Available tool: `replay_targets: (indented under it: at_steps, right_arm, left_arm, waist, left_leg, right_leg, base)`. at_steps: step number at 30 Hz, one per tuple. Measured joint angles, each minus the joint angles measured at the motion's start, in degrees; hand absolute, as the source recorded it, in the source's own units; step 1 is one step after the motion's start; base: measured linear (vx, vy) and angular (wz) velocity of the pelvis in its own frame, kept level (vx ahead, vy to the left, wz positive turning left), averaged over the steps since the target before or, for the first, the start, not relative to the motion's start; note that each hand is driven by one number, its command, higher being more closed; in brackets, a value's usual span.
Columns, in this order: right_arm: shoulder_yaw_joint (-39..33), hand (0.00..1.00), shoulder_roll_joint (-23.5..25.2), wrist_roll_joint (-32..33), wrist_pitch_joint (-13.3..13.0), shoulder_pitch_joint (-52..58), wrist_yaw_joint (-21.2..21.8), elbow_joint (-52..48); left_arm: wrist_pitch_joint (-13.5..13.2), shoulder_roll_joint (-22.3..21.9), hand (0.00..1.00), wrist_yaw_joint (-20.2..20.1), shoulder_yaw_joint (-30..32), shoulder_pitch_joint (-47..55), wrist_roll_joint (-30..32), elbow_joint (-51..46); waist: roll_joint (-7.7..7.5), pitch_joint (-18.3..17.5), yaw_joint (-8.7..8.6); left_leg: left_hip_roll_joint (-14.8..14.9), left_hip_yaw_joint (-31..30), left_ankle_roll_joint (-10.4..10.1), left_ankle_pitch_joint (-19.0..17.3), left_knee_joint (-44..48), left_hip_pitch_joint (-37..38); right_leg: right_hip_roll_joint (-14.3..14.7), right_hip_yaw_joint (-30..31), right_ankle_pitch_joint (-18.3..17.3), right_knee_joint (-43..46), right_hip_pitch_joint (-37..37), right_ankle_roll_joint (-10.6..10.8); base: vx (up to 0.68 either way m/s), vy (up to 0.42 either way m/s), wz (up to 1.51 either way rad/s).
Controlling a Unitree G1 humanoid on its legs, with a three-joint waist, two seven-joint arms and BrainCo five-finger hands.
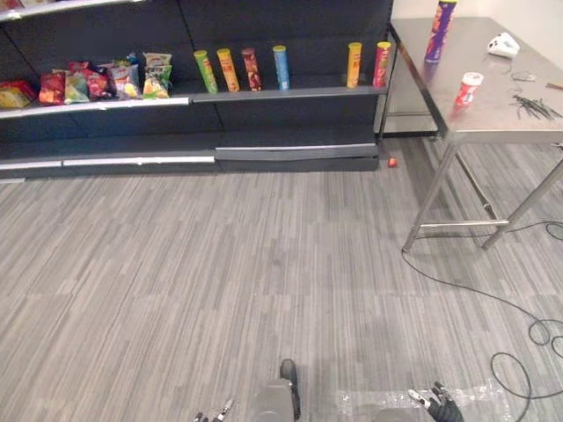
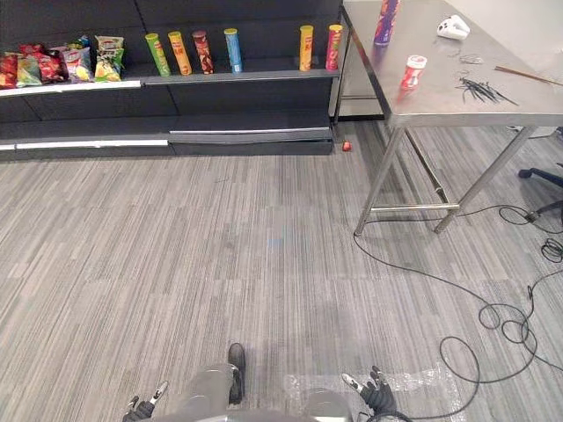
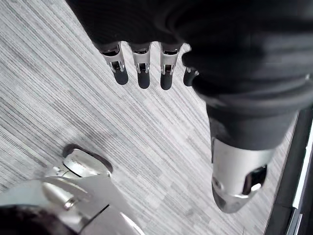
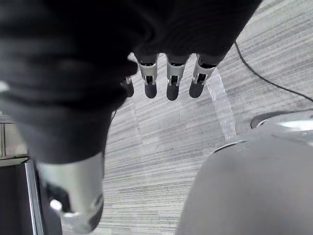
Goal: Put the gum and the chips on the shelf.
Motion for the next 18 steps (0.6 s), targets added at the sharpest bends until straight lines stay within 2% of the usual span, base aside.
replay_targets:
  at_steps: [1, 3, 5, 7, 8, 10, 11, 12, 14, 15, 16, 17, 18]
  right_arm:
    - [-0.26, 0.00, 0.10, 0.00, -0.20, -0.19, 0.28, 0.38]
    - [-1.25, 0.00, 1.68, -0.21, -0.25, -0.46, 1.08, 1.00]
    - [-1.96, 0.00, 1.96, -0.51, -0.39, -0.83, 1.02, 1.04]
    - [-3.78, 0.00, 2.76, -0.94, -0.57, -0.75, 0.74, 1.02]
    - [-3.81, 0.00, 2.88, -0.96, -0.70, -0.67, 0.68, 1.01]
    - [-3.86, 0.00, 3.25, -1.02, -1.60, 0.41, -0.23, 0.90]
    - [-3.85, 0.00, 3.31, -0.98, -1.69, 0.50, -0.54, 0.88]
    - [-3.88, 0.00, 3.50, -0.95, -1.78, 0.53, -1.03, 0.79]
    - [-4.11, 0.00, 3.88, -0.94, -2.03, 0.54, -1.42, 0.44]
    - [-3.86, 0.00, 3.85, -0.95, -2.33, 0.53, -1.41, 0.25]
    - [-3.75, 0.00, 3.84, -0.93, -2.69, 0.52, -1.41, 0.25]
    - [-3.71, 0.00, 3.76, -0.91, -2.99, 0.49, -1.40, 0.25]
    - [-3.67, 0.00, 3.51, -0.85, -3.58, 0.27, -1.40, 0.18]
  left_arm:
    - [-0.35, 0.05, 0.00, -0.42, 0.05, 0.01, -0.21, 0.05]
    - [-0.39, 1.25, 0.00, -2.09, 0.30, -0.01, -0.38, 0.07]
    - [-0.11, 1.30, 0.00, -3.22, 0.30, 0.14, -0.32, 0.21]
    - [-0.11, 1.57, 0.00, -4.03, 0.31, 0.46, -0.21, 0.25]
    - [-0.09, 1.72, 0.00, -4.34, 0.31, 0.60, -0.15, 0.38]
    - [0.47, 2.77, 0.00, -5.80, -0.60, 1.00, 0.84, 0.68]
    - [0.55, 2.96, 0.00, -6.17, -0.99, 1.09, 0.88, 0.64]
    - [1.15, 3.48, 0.00, -6.76, -1.39, 1.14, 1.14, 0.64]
    - [1.51, 4.15, 0.00, -7.59, -1.98, 1.28, 2.57, 0.66]
    - [1.68, 4.34, 0.00, -7.67, -2.13, 1.35, 2.56, 0.67]
    - [1.86, 4.37, 0.00, -7.84, -2.30, 1.28, 2.55, 0.68]
    - [2.11, 4.37, 0.00, -7.95, -2.41, 1.19, 2.55, 0.68]
    - [2.52, 4.28, 0.00, -8.18, -2.87, 1.02, 2.55, 0.66]
  waist:
    - [-0.34, -0.02, -0.01]
    - [-2.36, -0.34, 0.01]
    - [-2.69, -0.49, -0.06]
    - [-3.36, -1.25, -0.02]
    - [-3.55, -1.48, -0.07]
    - [-4.21, -3.05, -0.34]
    - [-4.30, -3.19, -0.39]
    - [-4.58, -3.23, -0.87]
    - [-4.37, -3.17, -1.64]
    - [-4.53, -3.10, -1.82]
    - [-4.33, -2.97, -1.88]
    - [-4.12, -2.95, -1.93]
    - [-3.41, -2.78, -2.15]
  left_leg:
    - [-0.29, 0.54, 1.24, -1.10, 1.27, -0.23]
    - [-2.64, 1.55, 3.19, -4.52, 4.59, -1.07]
    - [-3.38, 2.55, 3.51, -7.08, 6.79, -1.00]
    - [-5.19, 4.01, 4.68, -8.87, 5.95, 0.69]
    - [-5.78, 4.21, 4.97, -9.05, 5.18, 1.44]
    - [-7.95, 4.80, 6.25, -9.79, 2.13, 4.68]
    - [-8.35, 4.85, 6.71, -10.06, 1.49, 5.68]
    - [-9.24, 4.54, 8.22, -10.97, 0.07, 8.26]
    - [-9.52, 3.58, 9.85, -12.01, -1.04, 11.35]
    - [-9.37, 3.51, 10.09, -12.16, -2.03, 13.74]
    - [-8.80, 3.57, 10.28, -12.31, -3.30, 16.32]
    - [-8.35, 3.57, 10.25, -12.30, -4.23, 17.62]
    - [-6.91, 3.70, 10.18, -12.29, -5.79, 19.78]
  right_leg:
    - [0.03, 1.23, 0.03, 0.24, 0.42, -0.09]
    - [-1.09, 2.82, 0.58, 1.08, 0.51, 0.01]
    - [-1.96, 4.72, 1.96, 2.23, 0.24, 1.11]
    - [-3.75, 7.03, 3.11, 11.26, -3.98, 2.65]
    - [-4.18, 7.53, 3.81, 14.52, -5.50, 2.44]
    - [-5.97, 8.11, 9.93, 27.25, -11.67, 1.16]
    - [-6.41, 7.94, 12.24, 30.25, -12.85, 0.78]
    - [-7.88, 6.62, 17.75, 35.75, -15.13, -0.31]
    - [-7.54, 4.84, 14.18, 44.50, -18.81, -1.70]
    - [-7.27, 1.56, 10.20, 47.52, -21.01, -1.98]
    - [-6.31, -2.48, 6.70, 46.81, -22.55, -2.23]
    - [-5.33, -4.39, 5.24, 45.00, -23.35, -2.60]
    - [-2.71, -7.67, 3.86, 39.04, -24.95, -3.89]
  base:
    - [0.35, 0.293, -0.27]
    - [0.29, 0.167, -0.04]
    - [0.28, 0.200, -0.14]
    - [0.25, 0.185, -0.20]
    - [0.32, 0.181, -0.11]
    - [0.36, 0.164, 0.00]
    - [0.25, 0.105, 0.03]
    - [0.32, 0.106, 0.06]
    - [0.36, 0.086, 0.08]
    - [0.33, 0.024, 0.02]
    - [0.33, 0.008, 0.00]
    - [0.35, -0.027, -0.01]
    - [0.29, -0.038, -0.01]
